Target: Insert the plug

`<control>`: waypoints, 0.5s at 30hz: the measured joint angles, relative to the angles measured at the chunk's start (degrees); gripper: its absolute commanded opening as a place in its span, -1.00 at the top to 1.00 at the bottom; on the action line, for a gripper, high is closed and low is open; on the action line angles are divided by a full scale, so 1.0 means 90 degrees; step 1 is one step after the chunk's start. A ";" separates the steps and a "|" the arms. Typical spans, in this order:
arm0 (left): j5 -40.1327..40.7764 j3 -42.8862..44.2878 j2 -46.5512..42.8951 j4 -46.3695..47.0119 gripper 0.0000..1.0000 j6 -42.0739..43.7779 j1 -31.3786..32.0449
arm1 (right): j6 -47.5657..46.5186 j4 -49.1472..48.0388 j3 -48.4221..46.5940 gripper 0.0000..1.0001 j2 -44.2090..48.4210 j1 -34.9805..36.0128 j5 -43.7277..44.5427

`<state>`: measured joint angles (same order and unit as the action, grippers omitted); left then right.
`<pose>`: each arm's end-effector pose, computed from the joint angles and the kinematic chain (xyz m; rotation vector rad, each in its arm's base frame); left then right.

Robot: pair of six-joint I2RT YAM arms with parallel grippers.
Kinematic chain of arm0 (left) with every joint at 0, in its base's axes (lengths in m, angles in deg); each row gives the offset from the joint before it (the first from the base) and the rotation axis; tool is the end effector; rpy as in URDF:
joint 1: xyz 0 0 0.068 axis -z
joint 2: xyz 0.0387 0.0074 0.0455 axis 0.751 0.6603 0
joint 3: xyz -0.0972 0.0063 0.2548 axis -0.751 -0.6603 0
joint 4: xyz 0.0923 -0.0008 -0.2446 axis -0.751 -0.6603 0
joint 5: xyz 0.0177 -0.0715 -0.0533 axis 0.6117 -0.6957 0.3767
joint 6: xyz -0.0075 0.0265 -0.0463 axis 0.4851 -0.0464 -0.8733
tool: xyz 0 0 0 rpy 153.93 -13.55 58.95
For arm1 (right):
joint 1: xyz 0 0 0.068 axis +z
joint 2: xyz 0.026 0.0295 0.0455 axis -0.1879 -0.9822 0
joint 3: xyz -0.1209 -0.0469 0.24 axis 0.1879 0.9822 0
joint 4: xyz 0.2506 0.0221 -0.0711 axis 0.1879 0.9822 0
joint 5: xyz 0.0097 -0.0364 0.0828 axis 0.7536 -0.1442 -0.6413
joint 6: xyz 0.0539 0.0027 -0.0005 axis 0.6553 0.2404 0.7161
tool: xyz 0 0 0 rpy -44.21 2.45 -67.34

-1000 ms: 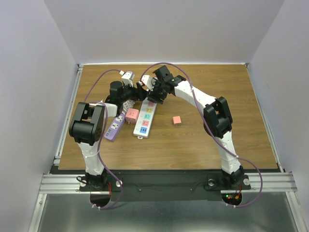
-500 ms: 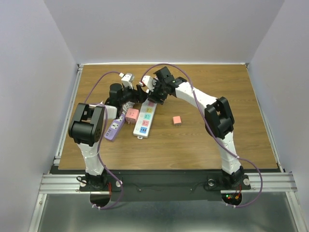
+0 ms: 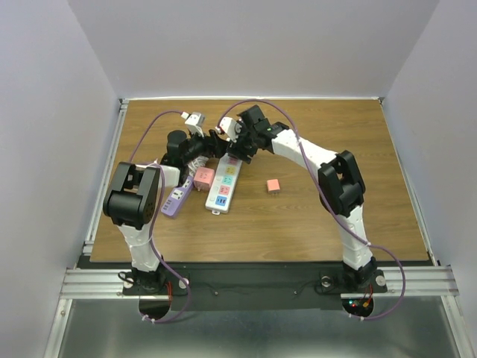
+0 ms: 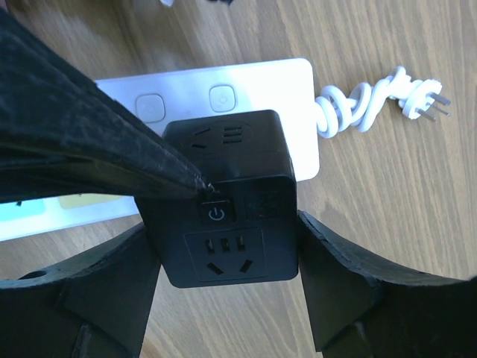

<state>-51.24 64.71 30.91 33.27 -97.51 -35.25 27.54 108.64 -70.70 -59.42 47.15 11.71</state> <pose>0.3684 -0.1072 0.1971 0.3801 1.6066 -0.8615 0.3963 0.2984 0.2277 -1.4664 1.8879 0.2003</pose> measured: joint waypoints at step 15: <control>-0.0425 -0.0053 0.0012 0.0287 -0.71 -0.0138 0.0032 | 0.0070 -0.0430 0.0340 -0.72 0.0257 0.0029 0.0036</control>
<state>-55.06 64.23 31.02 35.85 -98.75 -34.96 28.17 104.77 -67.64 -57.11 47.41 12.04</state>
